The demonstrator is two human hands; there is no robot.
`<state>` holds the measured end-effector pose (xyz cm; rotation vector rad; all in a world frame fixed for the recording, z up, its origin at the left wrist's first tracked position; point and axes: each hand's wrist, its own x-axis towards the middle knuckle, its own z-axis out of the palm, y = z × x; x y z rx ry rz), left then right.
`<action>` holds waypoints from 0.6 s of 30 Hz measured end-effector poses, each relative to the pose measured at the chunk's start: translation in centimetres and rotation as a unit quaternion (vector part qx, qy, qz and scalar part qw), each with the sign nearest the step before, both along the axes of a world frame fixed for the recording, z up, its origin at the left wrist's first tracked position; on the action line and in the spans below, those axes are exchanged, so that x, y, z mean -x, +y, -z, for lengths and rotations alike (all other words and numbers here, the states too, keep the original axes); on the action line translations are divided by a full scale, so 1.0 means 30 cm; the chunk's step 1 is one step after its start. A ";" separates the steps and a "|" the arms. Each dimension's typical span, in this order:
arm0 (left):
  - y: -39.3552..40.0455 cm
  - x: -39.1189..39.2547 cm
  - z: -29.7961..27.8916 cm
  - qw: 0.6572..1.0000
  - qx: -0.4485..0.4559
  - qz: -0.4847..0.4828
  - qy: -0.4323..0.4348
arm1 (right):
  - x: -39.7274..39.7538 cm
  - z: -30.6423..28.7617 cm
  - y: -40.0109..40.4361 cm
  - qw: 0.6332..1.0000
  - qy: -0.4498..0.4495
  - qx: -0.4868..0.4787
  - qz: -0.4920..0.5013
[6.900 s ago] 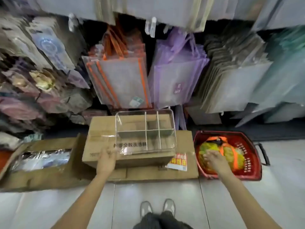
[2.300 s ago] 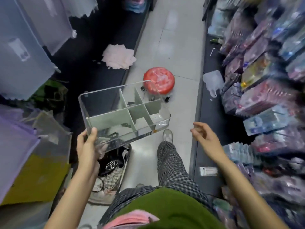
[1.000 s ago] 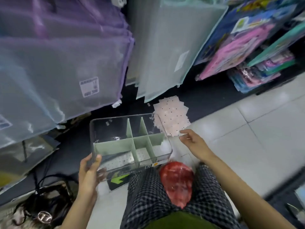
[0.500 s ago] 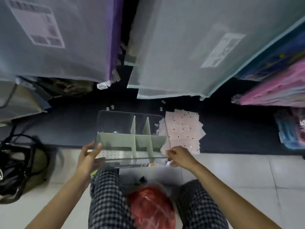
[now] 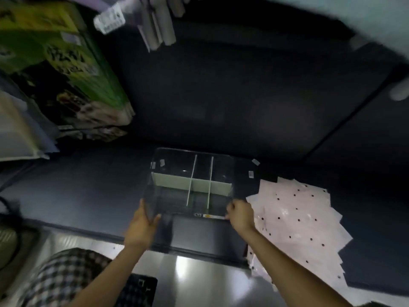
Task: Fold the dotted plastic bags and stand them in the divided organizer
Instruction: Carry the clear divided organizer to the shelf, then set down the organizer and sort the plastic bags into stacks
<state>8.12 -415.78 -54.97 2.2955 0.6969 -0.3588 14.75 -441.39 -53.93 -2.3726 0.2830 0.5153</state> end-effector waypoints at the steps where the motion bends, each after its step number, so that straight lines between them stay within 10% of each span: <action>1: 0.010 -0.022 0.042 1.000 -0.009 0.011 0.008 | -0.024 0.041 0.016 1.000 -0.018 0.007 -0.001; 18: 0.150 -0.173 0.217 0.977 -0.104 0.129 0.131 | -0.074 0.304 0.150 0.998 -0.050 0.021 0.034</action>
